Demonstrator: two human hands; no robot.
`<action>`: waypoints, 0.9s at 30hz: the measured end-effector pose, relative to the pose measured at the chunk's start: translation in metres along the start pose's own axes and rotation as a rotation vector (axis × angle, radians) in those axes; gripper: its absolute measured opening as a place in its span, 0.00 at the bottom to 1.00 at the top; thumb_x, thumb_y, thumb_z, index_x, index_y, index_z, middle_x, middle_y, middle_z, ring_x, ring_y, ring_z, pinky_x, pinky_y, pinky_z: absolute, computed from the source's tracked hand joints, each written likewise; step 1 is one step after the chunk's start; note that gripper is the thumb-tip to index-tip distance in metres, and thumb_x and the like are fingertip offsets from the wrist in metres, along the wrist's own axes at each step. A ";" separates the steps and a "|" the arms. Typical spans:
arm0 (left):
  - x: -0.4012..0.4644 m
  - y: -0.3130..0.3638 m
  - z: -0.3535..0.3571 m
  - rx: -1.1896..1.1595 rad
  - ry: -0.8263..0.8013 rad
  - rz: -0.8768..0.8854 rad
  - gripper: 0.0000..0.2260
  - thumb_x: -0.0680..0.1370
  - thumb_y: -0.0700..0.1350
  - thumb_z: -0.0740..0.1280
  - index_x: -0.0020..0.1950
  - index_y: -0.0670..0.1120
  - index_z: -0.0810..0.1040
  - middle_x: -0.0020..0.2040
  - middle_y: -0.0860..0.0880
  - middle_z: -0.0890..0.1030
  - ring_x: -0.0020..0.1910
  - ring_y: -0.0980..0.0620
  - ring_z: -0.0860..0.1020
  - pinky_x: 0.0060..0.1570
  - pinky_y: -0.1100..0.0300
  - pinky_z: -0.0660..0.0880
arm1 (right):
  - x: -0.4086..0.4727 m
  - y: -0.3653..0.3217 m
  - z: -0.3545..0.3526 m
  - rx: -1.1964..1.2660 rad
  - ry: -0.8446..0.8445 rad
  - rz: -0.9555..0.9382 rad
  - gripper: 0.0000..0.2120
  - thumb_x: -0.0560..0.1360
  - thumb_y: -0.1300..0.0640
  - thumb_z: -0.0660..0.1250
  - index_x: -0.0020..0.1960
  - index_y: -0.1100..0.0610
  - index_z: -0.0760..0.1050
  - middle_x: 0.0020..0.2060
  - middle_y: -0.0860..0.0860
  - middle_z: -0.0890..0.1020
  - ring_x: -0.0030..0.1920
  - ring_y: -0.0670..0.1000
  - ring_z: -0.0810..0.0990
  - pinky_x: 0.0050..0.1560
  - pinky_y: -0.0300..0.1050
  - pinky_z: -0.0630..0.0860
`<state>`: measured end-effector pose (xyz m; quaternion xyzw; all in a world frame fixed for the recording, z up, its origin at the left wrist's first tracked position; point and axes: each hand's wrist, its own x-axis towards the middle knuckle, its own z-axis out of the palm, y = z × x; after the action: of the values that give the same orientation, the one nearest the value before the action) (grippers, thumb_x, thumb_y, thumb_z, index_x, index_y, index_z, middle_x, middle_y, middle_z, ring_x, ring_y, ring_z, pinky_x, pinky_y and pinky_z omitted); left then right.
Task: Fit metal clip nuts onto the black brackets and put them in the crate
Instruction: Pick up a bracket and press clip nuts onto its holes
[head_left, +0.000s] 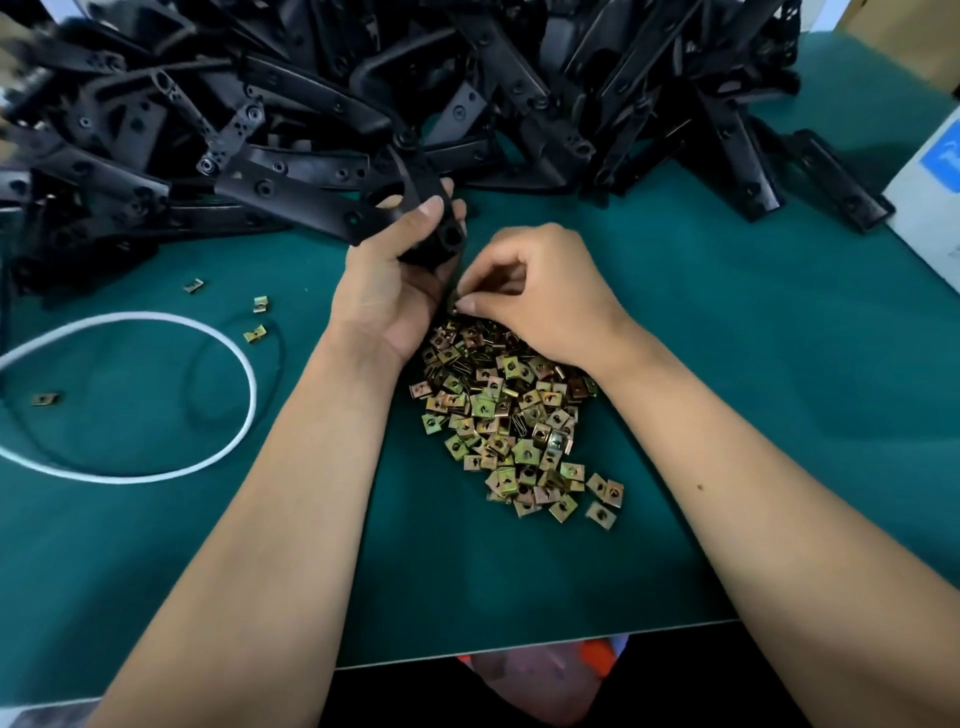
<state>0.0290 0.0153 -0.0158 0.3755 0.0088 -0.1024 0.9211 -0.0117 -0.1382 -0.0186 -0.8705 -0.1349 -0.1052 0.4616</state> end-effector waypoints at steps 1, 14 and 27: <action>-0.001 0.000 0.000 -0.012 0.003 -0.002 0.12 0.71 0.36 0.71 0.53 0.41 0.82 0.51 0.47 0.86 0.49 0.52 0.85 0.50 0.57 0.81 | -0.001 0.000 -0.001 -0.025 -0.009 -0.005 0.06 0.70 0.62 0.80 0.45 0.56 0.87 0.40 0.46 0.86 0.41 0.43 0.84 0.50 0.42 0.81; -0.014 -0.003 0.005 0.051 0.023 -0.040 0.17 0.69 0.41 0.72 0.58 0.43 0.82 0.52 0.48 0.85 0.50 0.55 0.84 0.47 0.59 0.81 | -0.007 -0.007 0.001 -0.117 -0.132 -0.009 0.04 0.74 0.56 0.77 0.49 0.53 0.85 0.39 0.42 0.82 0.39 0.41 0.78 0.42 0.33 0.72; -0.011 -0.001 0.008 0.018 0.023 -0.009 0.24 0.70 0.39 0.71 0.67 0.39 0.77 0.53 0.48 0.85 0.49 0.54 0.85 0.48 0.58 0.82 | 0.000 0.008 -0.002 0.230 -0.030 0.092 0.06 0.78 0.63 0.72 0.52 0.55 0.84 0.41 0.45 0.86 0.42 0.41 0.83 0.49 0.39 0.79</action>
<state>0.0178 0.0111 -0.0099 0.3849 0.0203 -0.1024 0.9170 -0.0097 -0.1437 -0.0238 -0.8186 -0.1130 -0.0546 0.5605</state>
